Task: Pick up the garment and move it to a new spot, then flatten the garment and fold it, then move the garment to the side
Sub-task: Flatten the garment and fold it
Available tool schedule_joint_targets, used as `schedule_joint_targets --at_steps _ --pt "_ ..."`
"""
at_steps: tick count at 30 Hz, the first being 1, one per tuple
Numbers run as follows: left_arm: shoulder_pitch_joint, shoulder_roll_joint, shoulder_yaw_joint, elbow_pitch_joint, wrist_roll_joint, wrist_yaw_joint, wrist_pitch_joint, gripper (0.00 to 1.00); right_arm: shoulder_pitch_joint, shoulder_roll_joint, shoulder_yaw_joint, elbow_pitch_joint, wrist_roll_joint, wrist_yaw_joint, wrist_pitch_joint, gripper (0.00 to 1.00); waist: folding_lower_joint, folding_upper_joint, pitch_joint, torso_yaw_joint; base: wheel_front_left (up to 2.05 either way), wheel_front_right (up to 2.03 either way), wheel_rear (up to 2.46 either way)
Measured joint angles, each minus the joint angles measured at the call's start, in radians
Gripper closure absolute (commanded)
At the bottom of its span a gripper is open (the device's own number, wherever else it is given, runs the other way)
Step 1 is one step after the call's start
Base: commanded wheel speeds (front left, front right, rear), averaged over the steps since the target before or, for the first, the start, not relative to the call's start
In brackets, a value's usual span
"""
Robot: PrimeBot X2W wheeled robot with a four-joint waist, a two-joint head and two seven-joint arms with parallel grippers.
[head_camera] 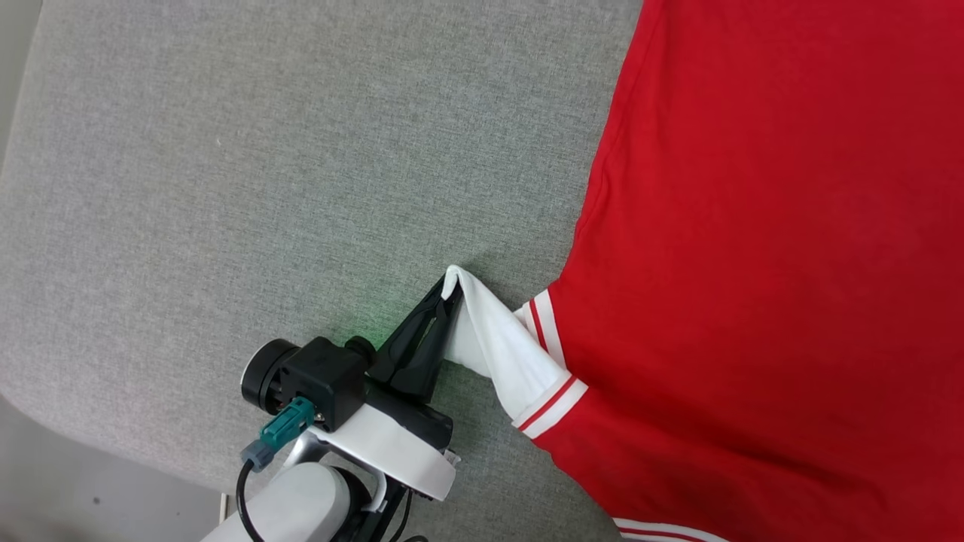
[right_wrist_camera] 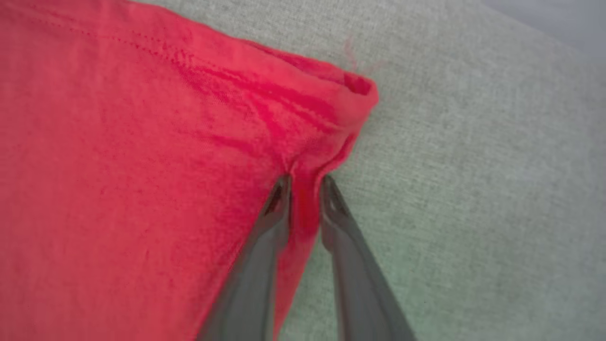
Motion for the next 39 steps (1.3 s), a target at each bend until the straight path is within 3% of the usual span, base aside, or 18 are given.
schedule_joint_targets --at_steps 11,18,23,33,39 --pt "0.055 0.011 0.027 0.03 -0.011 0.008 0.0 1.0 0.072 -0.017 0.057 -0.051 0.029 0.0 -0.172 1.0 0.0 0.0 -0.124 -0.04 0.0 0.0 0.0" --pt "0.146 0.057 0.057 0.039 -0.041 0.038 0.0 1.0 0.278 -0.102 0.144 -0.153 0.133 0.0 -0.269 1.0 0.0 0.0 -0.244 -0.103 0.0 0.0 0.0" --pt "0.212 0.091 0.08 0.034 -0.067 0.06 0.0 1.0 0.454 -0.126 0.145 -0.21 0.204 0.0 -0.342 1.0 -0.0002 0.0 -0.317 -0.17 0.0 0.0 0.0" --pt "0.293 0.133 0.108 0.021 -0.09 0.084 0.0 1.0 0.848 -0.113 0.089 -0.288 0.283 0.0 -0.443 1.0 -0.0002 0.0001 -0.433 -0.286 0.0 0.0 0.0" --pt "0.314 0.148 0.113 0.015 -0.092 0.095 0.0 1.0 1.074 -0.037 0.031 -0.288 0.31 0.0 -0.478 1.0 -0.0002 0.0001 -0.471 -0.317 0.0 0.0 0.0"
